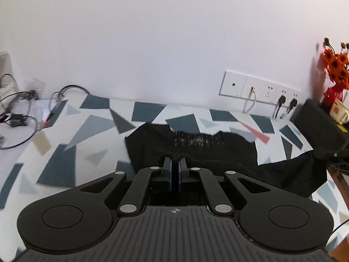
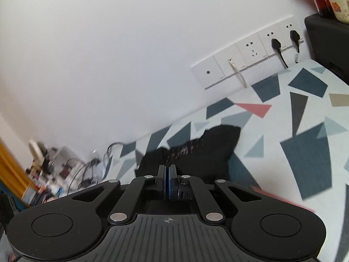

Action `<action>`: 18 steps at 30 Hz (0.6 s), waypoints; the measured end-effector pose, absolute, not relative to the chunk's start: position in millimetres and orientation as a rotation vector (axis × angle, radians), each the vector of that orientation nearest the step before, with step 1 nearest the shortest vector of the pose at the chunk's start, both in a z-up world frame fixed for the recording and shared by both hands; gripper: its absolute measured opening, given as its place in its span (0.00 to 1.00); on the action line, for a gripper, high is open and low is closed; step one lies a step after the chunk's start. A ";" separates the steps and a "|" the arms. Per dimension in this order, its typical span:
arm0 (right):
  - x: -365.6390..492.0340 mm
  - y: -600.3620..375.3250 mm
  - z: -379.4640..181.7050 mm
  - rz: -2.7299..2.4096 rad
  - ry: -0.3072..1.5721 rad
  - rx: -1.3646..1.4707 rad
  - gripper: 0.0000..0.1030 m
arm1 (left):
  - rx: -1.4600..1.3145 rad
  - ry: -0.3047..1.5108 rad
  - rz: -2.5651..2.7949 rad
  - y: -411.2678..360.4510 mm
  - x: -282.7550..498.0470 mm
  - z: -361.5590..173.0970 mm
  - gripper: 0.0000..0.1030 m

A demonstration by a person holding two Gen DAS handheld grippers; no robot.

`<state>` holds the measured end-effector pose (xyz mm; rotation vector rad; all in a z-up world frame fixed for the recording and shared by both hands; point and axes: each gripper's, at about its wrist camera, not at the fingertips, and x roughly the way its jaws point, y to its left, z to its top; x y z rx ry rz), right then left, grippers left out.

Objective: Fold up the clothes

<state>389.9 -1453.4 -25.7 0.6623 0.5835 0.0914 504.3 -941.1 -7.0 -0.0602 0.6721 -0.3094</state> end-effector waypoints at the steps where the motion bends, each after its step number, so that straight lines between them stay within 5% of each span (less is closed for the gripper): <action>1: 399.7 -1453.0 -26.7 0.078 0.582 0.663 0.02 | -0.058 0.673 -0.322 -942.1 515.1 -9.6 0.05; 14: 517.0 -1457.7 -62.8 -0.084 0.582 0.674 0.02 | -0.046 0.849 -0.422 -940.3 661.8 -77.7 0.06; 18: 557.0 -1464.2 -95.7 -0.134 0.621 0.673 0.02 | -0.203 0.958 -0.415 -934.7 691.0 -117.0 0.27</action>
